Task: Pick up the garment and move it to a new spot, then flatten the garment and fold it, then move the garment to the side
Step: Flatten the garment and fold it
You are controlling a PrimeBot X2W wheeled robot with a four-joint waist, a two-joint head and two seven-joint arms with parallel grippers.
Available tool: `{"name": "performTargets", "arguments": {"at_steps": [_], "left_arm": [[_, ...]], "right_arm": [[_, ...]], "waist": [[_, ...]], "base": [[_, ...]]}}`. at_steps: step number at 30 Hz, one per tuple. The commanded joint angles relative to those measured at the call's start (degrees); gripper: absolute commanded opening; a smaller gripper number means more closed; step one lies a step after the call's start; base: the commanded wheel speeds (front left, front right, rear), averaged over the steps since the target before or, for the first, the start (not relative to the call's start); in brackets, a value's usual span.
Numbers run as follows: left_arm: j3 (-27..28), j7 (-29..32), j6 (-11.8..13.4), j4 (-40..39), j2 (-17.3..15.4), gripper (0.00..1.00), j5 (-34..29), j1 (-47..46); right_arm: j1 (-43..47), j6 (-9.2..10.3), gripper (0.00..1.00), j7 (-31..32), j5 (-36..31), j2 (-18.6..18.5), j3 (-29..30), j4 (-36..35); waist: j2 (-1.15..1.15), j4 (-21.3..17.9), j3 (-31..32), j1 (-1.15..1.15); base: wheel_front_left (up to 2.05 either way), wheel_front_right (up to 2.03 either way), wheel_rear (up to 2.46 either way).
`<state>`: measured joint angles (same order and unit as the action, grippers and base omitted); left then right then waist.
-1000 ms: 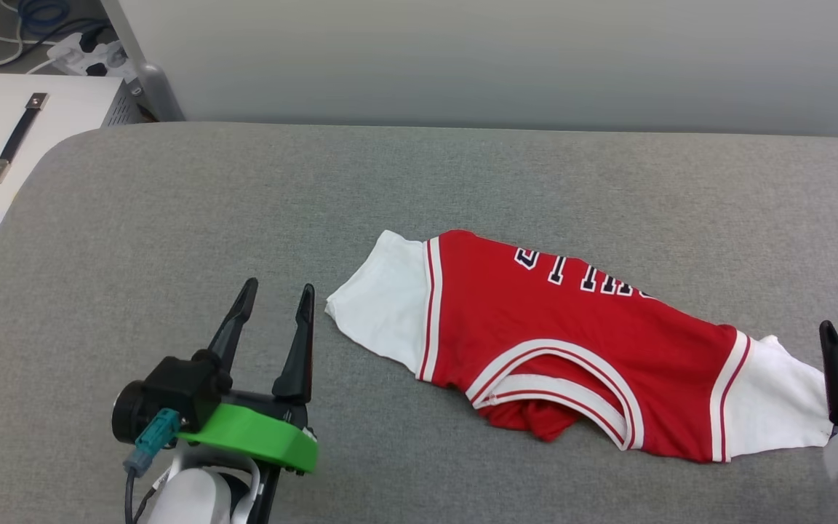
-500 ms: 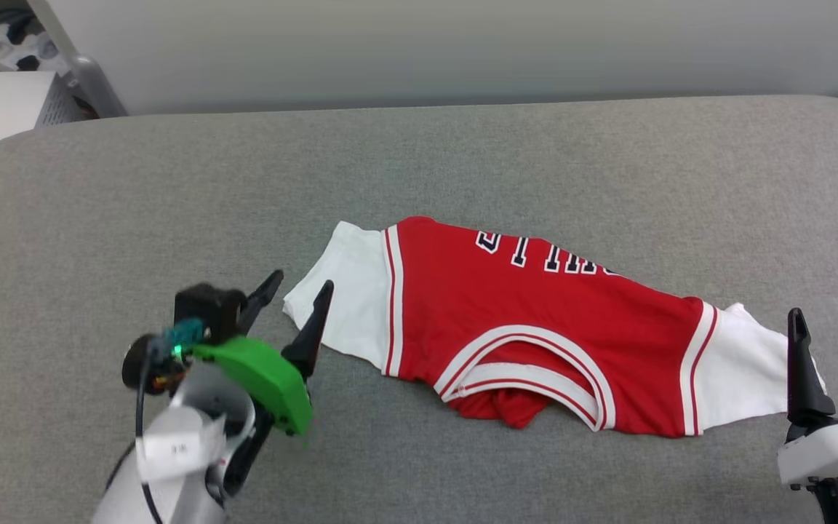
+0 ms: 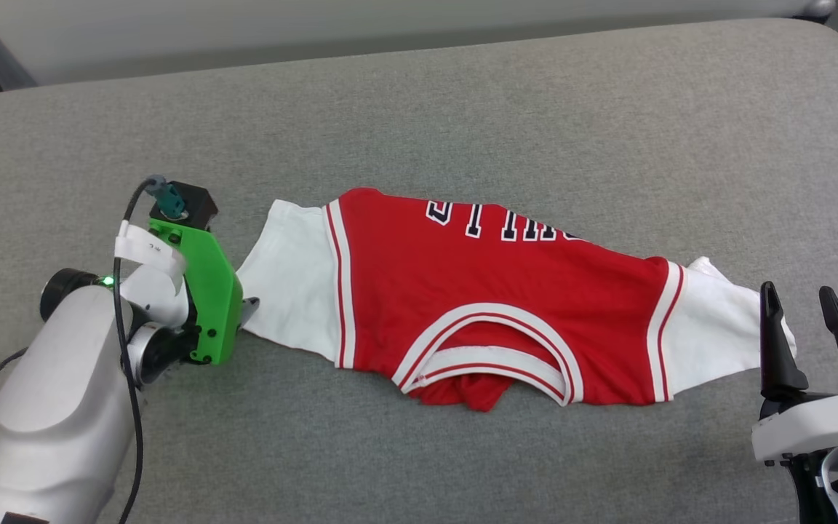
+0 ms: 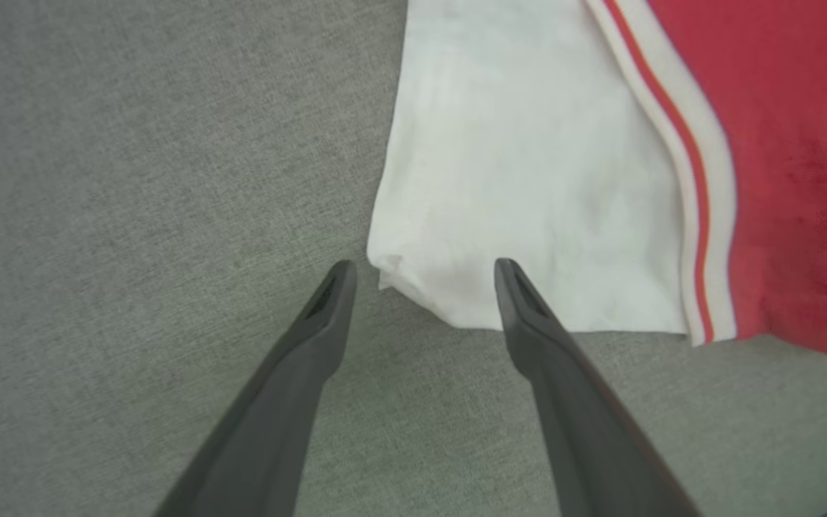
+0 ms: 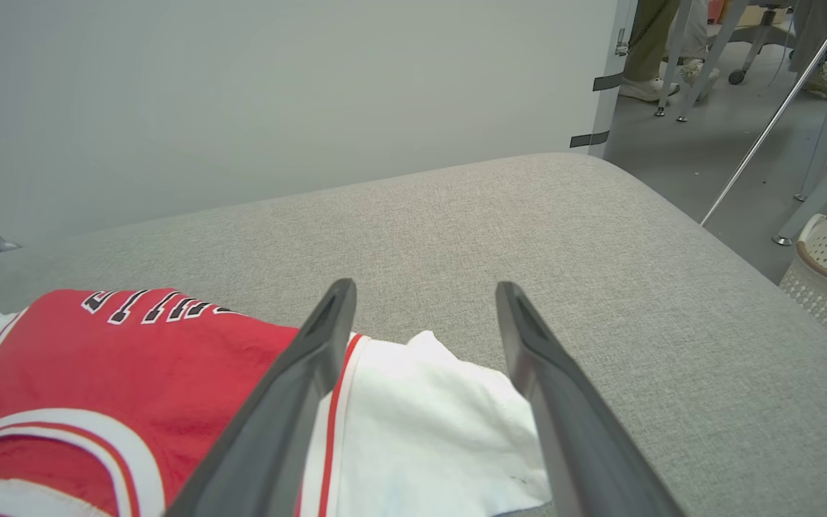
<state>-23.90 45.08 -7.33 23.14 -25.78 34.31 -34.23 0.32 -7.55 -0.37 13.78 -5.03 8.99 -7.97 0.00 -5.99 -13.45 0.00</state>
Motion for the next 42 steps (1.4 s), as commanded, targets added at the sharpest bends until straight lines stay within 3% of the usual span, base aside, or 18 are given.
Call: {"name": "performTargets", "arguments": {"at_steps": [1,9,10,11,12,20,24,37,42], "left_arm": [[-0.13,1.05,-0.11,0.99,-0.88,1.00,0.13,-1.44],[-2.35,2.10,0.07,7.82,-1.22,1.00,-1.20,-3.19],[-2.57,2.81,0.06,8.56,-0.96,0.76,-0.76,-2.94],[-2.72,3.39,0.05,9.11,-0.78,0.33,-0.40,-2.68],[-2.83,3.90,0.04,9.62,-0.63,0.00,0.05,-2.36],[0.55,-1.64,2.02,7.18,-1.00,0.00,2.73,0.85],[3.50,-4.00,2.99,3.23,-2.60,0.00,4.92,4.03],[7.58,-0.45,8.92,-24.27,-4.16,0.00,12.16,19.82],[7.02,0.11,10.89,-31.74,-3.99,0.00,12.01,22.91]], "right_arm": [[-1.25,0.06,1.00,-0.68,-0.05,0.35,-0.26,0.38],[-2.50,0.06,1.00,-2.09,0.16,0.51,-0.71,2.30],[-2.51,0.06,1.00,-2.10,0.13,0.47,-0.73,2.47],[-2.52,0.06,1.00,-2.12,0.09,0.43,-0.76,2.59],[-2.54,0.06,1.00,-2.14,0.06,0.37,-0.78,2.72],[-2.10,0.06,1.00,0.06,-0.24,-1.54,-0.76,3.59],[-1.05,0.06,1.00,5.02,-0.07,-3.95,-1.14,4.45],[-0.76,0.06,1.00,38.12,3.09,-12.88,0.67,5.30],[-5.12,0.06,1.00,46.47,3.81,-16.50,0.19,5.24]], "waist": [[0.00,-1.58,-1.51,0.00],[0.00,-3.09,-3.51,0.00],[0.00,-3.09,-3.59,0.00],[0.00,-3.07,-3.62,0.00],[0.00,-3.02,-3.64,0.00],[0.00,-1.06,-1.78,0.00],[0.00,0.69,0.01,0.00],[0.00,5.83,1.92,0.00],[0.00,7.33,-0.10,0.00]], "base": [[0.00,0.00,0.00],[0.00,0.00,0.00],[0.00,0.00,0.00],[0.00,0.00,0.00],[0.00,0.00,0.00],[0.00,0.00,0.00],[0.00,0.00,0.00],[0.00,0.00,0.00],[0.00,0.00,0.00]]}}
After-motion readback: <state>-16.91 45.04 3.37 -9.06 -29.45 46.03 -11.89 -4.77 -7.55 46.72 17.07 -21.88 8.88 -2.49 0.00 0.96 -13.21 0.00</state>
